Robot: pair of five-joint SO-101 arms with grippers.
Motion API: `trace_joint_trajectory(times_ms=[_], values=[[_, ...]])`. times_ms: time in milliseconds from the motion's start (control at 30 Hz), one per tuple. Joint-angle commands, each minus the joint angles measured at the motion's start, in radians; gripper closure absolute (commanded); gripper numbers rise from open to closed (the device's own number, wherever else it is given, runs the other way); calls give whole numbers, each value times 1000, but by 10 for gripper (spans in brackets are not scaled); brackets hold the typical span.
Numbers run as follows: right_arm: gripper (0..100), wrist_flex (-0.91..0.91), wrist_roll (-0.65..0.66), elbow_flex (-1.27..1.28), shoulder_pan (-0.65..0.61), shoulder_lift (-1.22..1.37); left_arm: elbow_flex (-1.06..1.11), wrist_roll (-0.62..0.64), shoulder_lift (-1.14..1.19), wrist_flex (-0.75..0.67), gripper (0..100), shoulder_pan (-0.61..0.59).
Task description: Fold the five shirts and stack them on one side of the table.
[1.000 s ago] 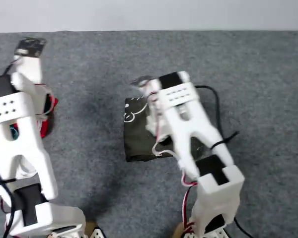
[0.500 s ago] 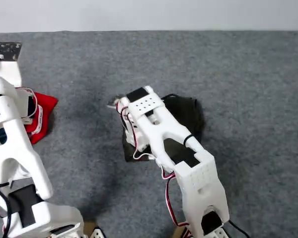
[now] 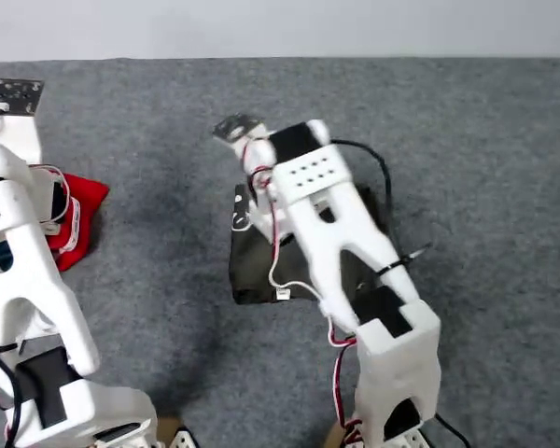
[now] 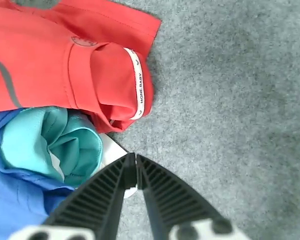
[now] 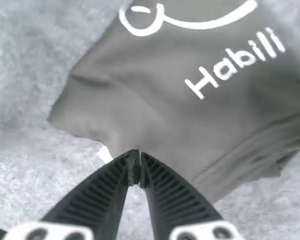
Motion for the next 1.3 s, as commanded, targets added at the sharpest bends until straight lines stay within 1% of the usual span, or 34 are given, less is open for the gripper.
trace_joint_trajectory(times_ms=[0, 233, 333, 433, 500, 600, 733, 867, 967, 1067, 1167, 1267], values=[[988, 24, -5, 35, 7, 15, -31, -9, -43, -11, 995, -6], [988, -104, -3, 94, -5, 234, -30, -8, -43, -9, 995, -6], [988, -61, -3, 31, -5, 217, -30, -11, -43, -5, 995, -6], [988, 2, -3, -46, -2, 143, -30, -12, -43, 12, 995, -6], [988, 13, -3, -80, 12, 94, -33, -12, -44, 26, 995, -6], [985, -4, -3, -110, 51, 56, -24, -12, -78, 28, 995, -18], [986, -67, -3, -126, 147, 58, -8, -15, -127, 26, 995, -44], [988, -171, -3, -124, 251, 62, 28, -86, -158, 26, 995, -69], [988, -249, 9, -124, 309, 128, 54, -103, -169, 26, 995, -94], [988, -340, 87, -127, 348, 239, 59, -101, -170, 26, 995, -112], [988, -437, 123, -152, 381, 348, 59, -101, -164, 26, 995, -115], [988, -450, 123, -235, 403, 400, 59, -101, -161, 25, 995, -114]])
